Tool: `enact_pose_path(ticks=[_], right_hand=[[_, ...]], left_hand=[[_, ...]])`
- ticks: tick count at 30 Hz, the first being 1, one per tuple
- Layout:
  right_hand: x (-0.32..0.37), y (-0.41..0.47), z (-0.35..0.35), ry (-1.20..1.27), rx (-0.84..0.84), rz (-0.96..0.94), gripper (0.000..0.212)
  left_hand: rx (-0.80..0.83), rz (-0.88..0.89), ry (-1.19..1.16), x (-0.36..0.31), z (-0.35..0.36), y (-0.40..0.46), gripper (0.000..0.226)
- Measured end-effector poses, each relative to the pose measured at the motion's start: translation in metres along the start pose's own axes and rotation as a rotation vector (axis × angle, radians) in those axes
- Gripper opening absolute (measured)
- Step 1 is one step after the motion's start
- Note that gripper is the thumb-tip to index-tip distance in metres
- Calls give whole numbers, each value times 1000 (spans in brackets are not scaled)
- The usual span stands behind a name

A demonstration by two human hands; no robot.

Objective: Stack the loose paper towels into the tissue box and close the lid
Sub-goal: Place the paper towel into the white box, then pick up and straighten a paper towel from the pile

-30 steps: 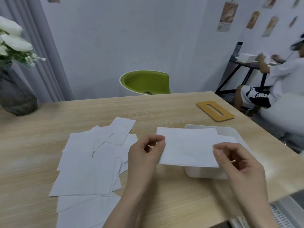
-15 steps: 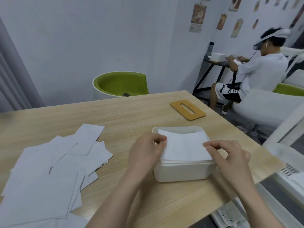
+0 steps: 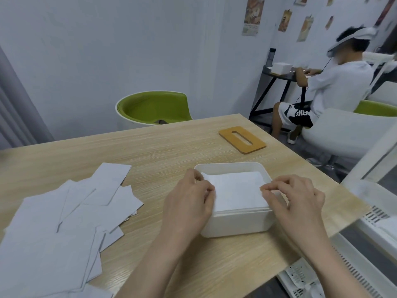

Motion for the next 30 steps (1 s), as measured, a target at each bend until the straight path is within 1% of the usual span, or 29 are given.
enact_pose_path(ticks=[2,4,6,7,9,11,13,17,21,26,30], right_hand=[[3,-4,-2,6,-34,-18,21],[12,-9,-4,61,-41,-89,35],[22,-17,-1,82,-8,-182,42],[26,-20,2,69,13,-217,44],[30,-24,7,21,49,-251,49],[30,-25,9,-19,69,-243,52],[30,-24,10,-54,86,-235,54],[31,-21,13,-102,119,-225,63],[31,-19,15,-109,124,-206,63],[33,-17,11,-68,100,-180,49],[47,-18,-1,-38,34,-193,44]], left_hand=[[-61,106,51,-5,-5,-1,17],[-77,238,52,-11,-6,-4,24],[25,351,-1,-16,0,-9,34],[101,372,-20,-16,5,-12,39],[219,370,-4,-13,15,-15,49],[266,372,42,-12,20,-16,54],[282,380,68,-13,21,-16,53],[280,410,115,-15,21,-15,50],[302,389,119,-16,23,-15,49],[294,359,67,-16,18,-21,44],[199,327,-83,-10,0,-33,42]])
Point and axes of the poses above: each hand's wrist, its own y-axis towards the middle knuckle, its own z-axis out of the palm, x = y × z, the point moved 7 cm from there along y, towards the middle knuckle, and after that the axes turned 15 degrees about -y, right-handed, at the moved point
